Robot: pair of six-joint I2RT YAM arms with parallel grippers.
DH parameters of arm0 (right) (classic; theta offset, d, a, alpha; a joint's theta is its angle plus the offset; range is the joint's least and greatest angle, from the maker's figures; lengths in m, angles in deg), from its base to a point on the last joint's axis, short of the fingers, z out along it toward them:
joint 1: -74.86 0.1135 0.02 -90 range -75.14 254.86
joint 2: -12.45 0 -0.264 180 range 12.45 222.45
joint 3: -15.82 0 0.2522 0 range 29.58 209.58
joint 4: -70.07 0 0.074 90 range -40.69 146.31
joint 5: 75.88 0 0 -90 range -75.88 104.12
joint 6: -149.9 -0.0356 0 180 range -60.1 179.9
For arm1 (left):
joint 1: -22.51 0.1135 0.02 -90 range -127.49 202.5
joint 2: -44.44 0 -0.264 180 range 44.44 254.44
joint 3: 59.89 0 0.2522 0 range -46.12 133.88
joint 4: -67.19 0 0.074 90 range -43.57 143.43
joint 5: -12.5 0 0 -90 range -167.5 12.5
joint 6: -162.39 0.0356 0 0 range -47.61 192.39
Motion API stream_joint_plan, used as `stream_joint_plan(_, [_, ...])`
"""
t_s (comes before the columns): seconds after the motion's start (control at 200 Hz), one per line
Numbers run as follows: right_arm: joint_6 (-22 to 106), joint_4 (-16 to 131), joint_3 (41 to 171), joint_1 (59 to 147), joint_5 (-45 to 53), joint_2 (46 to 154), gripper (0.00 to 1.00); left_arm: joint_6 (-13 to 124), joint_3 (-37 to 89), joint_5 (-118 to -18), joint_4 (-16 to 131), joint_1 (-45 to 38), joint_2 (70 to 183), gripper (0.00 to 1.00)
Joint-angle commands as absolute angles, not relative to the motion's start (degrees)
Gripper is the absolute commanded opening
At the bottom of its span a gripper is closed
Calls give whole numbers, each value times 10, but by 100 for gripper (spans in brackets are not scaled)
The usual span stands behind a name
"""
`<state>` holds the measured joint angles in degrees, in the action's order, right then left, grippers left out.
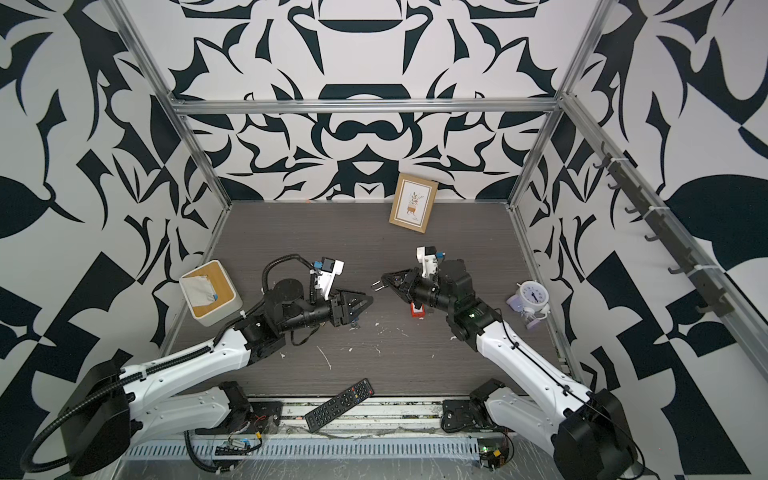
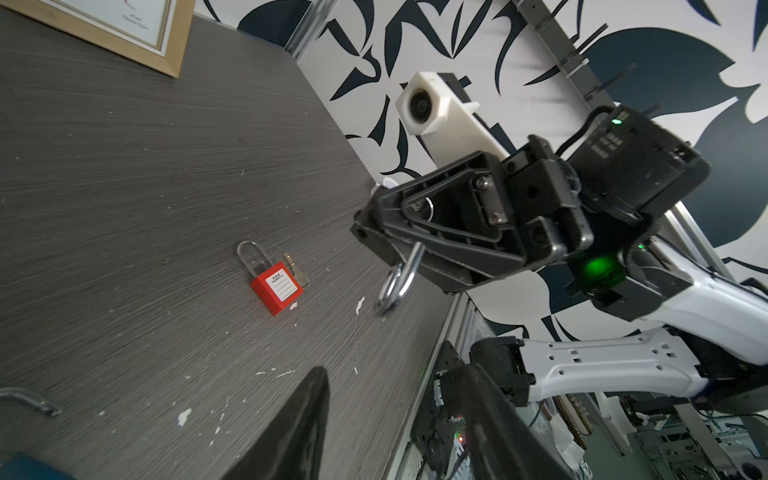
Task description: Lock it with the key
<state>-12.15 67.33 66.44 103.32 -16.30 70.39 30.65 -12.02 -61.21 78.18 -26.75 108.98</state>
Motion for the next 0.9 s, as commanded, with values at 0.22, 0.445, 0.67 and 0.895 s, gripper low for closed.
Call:
stream_joint_plan(0.22, [-110, 705, 684, 1032, -179, 680, 0, 287, -106, -619, 863, -270, 1122, 46])
stream_joint_plan(0.445, [-105, 741, 670, 1033, -193, 677, 0, 248, -109, -613, 925, -269, 1144, 41])
stream_joint_plan(0.67, [-97, 753, 662, 1034, -203, 668, 0, 172, -135, -602, 1035, -247, 1170, 32])
stream_joint_plan(0.895, [-82, 778, 639, 1034, -204, 655, 0, 119, -142, -578, 1122, -237, 1229, 20])
